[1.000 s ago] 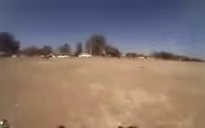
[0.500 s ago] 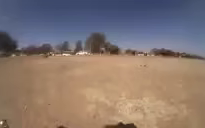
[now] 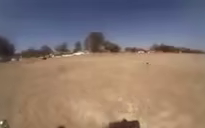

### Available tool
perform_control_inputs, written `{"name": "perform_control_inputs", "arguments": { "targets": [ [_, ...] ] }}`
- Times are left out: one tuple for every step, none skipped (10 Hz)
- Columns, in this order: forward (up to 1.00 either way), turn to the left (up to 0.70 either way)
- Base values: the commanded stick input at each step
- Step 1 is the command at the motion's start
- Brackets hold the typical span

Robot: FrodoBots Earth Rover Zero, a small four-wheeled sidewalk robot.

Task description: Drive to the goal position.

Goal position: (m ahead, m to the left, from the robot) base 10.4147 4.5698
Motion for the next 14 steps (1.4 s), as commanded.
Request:
{"name": "perform_control_inputs", "arguments": {
  "targets": [
    [1.0, 0.0],
    [1.0, 0.0],
    [1.0, 0.0],
    [1.0, 0.0],
    [1.0, 0.0],
    [1.0, 0.0],
    [1.0, 0.0],
    [1.0, 0.0],
    [1.0, 0.0],
    [1.0, 0.0],
    [1.0, 0.0],
    [1.0, 0.0],
    [1.0, 0.0],
    [1.0, 0.0]
  ]
}}
